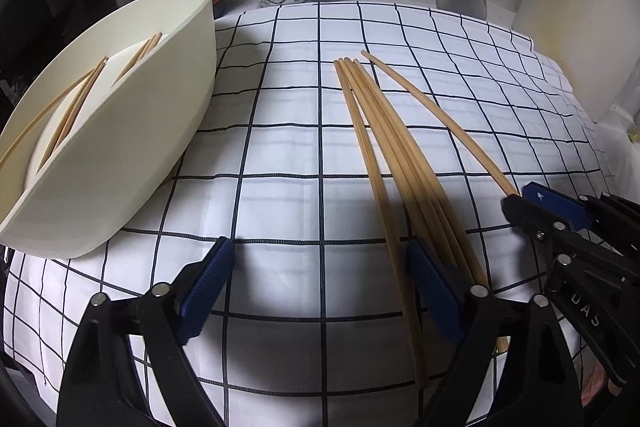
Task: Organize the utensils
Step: 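Close the left gripper on a chopstick while the right gripper grasps another, then lift and carry the chopsticks in both grippers over the white basin, then open both grippers to release the chopsticks into the basin, then move both grippers back over the remaining chopsticks on the cloth, then close the right gripper on one wooden chopstick while the left gripper closes on another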
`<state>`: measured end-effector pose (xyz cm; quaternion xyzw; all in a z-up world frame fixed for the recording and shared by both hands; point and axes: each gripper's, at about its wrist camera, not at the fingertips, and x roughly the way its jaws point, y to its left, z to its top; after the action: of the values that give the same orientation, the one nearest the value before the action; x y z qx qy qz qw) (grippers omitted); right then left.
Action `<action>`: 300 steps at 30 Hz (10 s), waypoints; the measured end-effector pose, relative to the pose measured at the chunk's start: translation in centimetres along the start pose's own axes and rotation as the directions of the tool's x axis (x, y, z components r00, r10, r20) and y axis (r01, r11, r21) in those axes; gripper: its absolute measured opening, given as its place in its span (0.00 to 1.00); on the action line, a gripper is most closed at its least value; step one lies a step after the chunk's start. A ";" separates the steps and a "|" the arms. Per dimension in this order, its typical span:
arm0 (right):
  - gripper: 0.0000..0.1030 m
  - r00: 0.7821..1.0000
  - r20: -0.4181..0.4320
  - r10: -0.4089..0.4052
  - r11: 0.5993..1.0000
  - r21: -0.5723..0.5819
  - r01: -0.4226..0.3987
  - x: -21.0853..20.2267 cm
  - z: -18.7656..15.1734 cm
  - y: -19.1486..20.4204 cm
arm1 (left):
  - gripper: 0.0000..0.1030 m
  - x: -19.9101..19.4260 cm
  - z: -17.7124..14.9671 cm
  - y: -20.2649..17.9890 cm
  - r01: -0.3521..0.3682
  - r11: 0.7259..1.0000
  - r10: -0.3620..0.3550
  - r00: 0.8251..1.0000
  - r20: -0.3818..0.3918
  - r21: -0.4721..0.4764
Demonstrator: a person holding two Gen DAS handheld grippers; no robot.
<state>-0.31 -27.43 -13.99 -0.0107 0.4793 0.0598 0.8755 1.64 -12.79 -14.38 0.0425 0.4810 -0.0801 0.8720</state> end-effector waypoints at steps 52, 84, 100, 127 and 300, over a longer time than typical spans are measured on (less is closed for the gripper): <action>0.06 0.991 0.129 0.031 0.995 0.089 -0.043 -8.3 3.9 3.4 | 0.07 -10.0 5.3 4.0 0.075 0.995 -0.084 0.988 0.133 0.070; 0.06 0.972 0.230 0.045 0.998 0.030 -0.053 -7.0 13.1 15.6 | 0.07 -10.0 8.1 23.0 -0.038 0.991 0.057 0.987 0.149 -0.125; 0.06 0.930 0.367 -0.002 0.998 -0.053 0.023 -12.8 16.8 18.7 | 0.07 -8.7 8.5 25.1 0.011 0.988 0.012 0.989 0.146 -0.155; 0.06 0.963 0.179 0.199 0.979 -0.073 -0.189 -7.5 22.2 23.0 | 0.07 -8.5 8.0 27.7 0.012 0.983 0.010 0.993 0.120 -0.182; 0.06 1.000 0.016 -0.011 1.000 0.002 0.011 0.1 0.3 -0.8 | 0.07 -0.2 0.7 -1.1 0.045 0.998 -0.044 0.999 -0.027 0.032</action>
<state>0.04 -28.16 -13.95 -0.0120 0.4721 0.0546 0.8797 1.93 -13.97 -13.79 0.0471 0.4917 -0.1069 0.8629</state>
